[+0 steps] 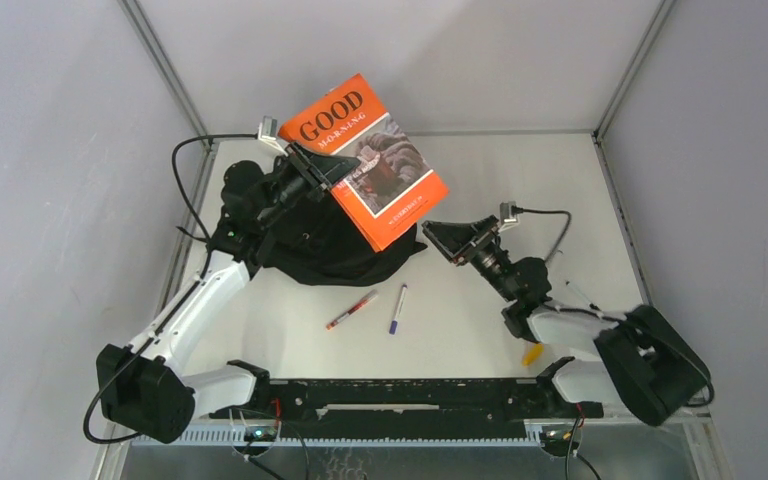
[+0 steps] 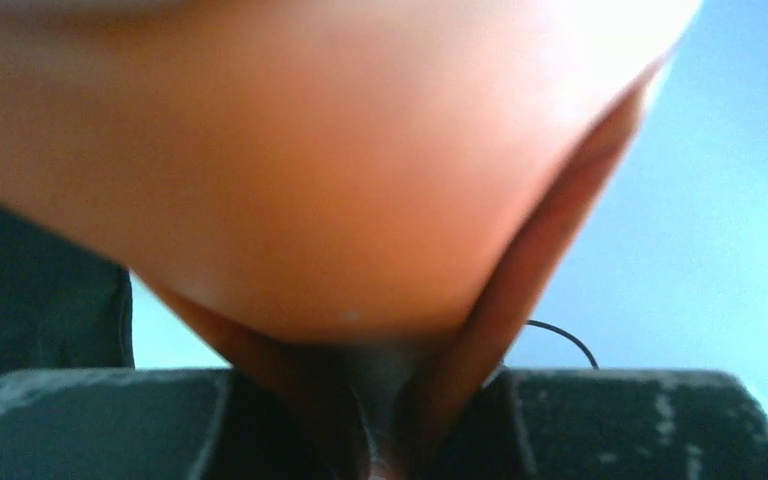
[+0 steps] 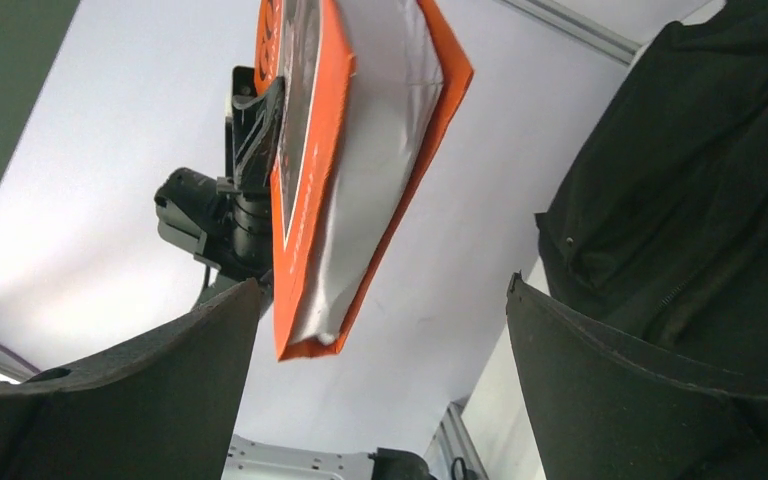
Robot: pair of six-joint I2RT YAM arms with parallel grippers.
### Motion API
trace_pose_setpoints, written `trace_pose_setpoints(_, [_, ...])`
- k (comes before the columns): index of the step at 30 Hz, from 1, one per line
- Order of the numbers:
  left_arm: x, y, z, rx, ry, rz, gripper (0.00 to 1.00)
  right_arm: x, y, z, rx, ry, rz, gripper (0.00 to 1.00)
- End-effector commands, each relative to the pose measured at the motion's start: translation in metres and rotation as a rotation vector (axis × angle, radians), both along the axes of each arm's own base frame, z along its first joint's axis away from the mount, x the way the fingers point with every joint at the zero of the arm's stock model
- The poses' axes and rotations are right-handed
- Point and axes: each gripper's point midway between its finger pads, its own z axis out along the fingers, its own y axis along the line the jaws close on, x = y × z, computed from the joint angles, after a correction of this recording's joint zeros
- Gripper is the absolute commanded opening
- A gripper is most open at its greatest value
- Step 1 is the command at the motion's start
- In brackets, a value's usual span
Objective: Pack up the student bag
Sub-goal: Pick up the book from the center of the board.
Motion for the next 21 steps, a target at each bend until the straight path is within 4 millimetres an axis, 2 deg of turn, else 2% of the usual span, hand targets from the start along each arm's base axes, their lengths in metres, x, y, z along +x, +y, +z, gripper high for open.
trace_pose_setpoints(1, [-0.012, -0.001, 0.028, -0.058, -0.092, -0.025, 0.01, -0.008, 0.006, 0.068, 0.2, -0.172, 0.068, 1.0])
trace_pose_setpoints(6, [-0.012, -0.001, 0.023, -0.053, -0.082, -0.03, 0.01, -0.009, 0.021, 0.085, 0.2, -0.235, 0.094, 1.0])
trace_pose_setpoints(12, [-0.019, -0.007, 0.033, -0.054, -0.111, -0.051, 0.04, -0.001, 0.04, 0.094, 0.217, -0.227, 0.159, 0.99])
trace_pose_setpoints(14, [-0.02, -0.006, 0.034, -0.047, -0.112, -0.046, 0.03, 0.0, 0.048, 0.096, 0.209, -0.239, 0.198, 0.93])
trace_pose_setpoints(16, [-0.021, -0.005, 0.035, -0.033, -0.123, -0.047, 0.02, -0.001, 0.055, 0.101, 0.201, -0.261, 0.232, 0.82])
trace_pose_setpoints(21, [-0.023, -0.002, 0.034, -0.014, -0.129, -0.029, 0.03, -0.003, 0.06, 0.107, 0.193, -0.295, 0.254, 0.56])
